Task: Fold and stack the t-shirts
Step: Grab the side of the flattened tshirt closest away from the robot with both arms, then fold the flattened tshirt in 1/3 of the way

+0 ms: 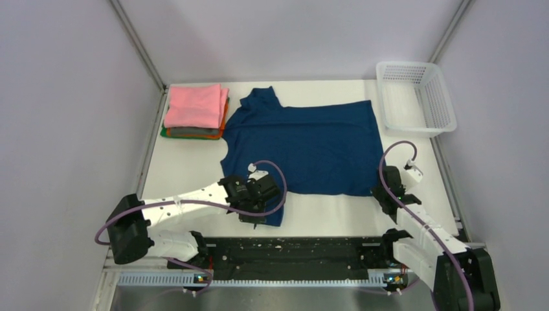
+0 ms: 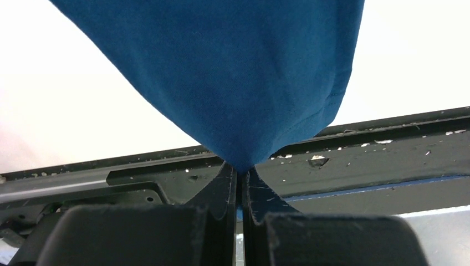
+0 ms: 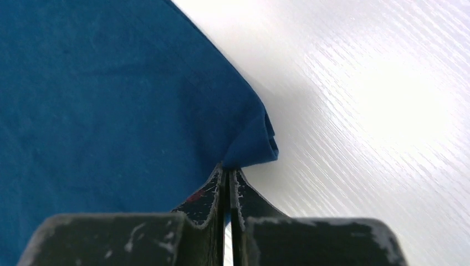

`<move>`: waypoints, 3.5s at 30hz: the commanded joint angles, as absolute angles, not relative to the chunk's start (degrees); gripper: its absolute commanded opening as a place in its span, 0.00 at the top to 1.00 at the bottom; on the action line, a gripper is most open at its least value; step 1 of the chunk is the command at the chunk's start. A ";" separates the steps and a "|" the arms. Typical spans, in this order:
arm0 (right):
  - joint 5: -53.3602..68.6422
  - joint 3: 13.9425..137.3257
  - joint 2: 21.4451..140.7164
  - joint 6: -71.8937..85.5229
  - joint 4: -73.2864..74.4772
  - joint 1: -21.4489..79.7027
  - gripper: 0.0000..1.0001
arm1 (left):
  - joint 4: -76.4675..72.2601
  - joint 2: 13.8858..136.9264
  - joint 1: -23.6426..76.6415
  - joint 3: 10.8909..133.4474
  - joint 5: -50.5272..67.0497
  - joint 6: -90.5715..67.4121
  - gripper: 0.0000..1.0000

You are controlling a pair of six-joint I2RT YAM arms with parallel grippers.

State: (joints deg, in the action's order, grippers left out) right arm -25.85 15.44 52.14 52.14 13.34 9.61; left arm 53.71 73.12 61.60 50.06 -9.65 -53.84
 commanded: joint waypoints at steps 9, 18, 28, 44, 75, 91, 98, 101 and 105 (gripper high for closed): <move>-21.79 22.17 36.56 52.98 39.09 9.18 1.00 | 59.69 64.18 62.29 47.73 -3.54 -61.28 1.00; -20.35 22.29 35.85 53.56 40.50 9.14 1.00 | 52.95 61.30 63.81 45.94 -1.48 -62.44 1.00; -17.21 25.19 42.93 47.11 33.47 9.13 1.00 | 41.14 70.81 52.62 52.97 2.46 -47.87 1.00; -20.94 42.33 64.22 41.02 29.40 7.98 1.00 | 37.51 85.61 28.52 72.09 4.35 -39.09 1.00; -23.51 57.01 85.92 37.24 22.60 3.93 0.90 | 29.67 104.33 17.30 90.54 9.65 -19.62 0.91; -14.27 54.30 80.65 32.74 19.22 5.82 0.14 | 30.58 110.81 14.44 98.12 19.55 -21.81 0.01; -7.15 48.87 80.53 29.86 11.12 12.65 0.01 | 24.46 110.15 18.28 87.92 21.21 -23.72 0.01; -6.51 48.42 83.11 29.18 9.83 13.64 0.01 | 26.00 114.72 18.28 91.68 18.32 -23.56 0.01; -7.51 47.46 85.13 29.44 9.09 13.68 0.01 | 28.96 121.09 18.27 98.89 15.58 -23.02 0.01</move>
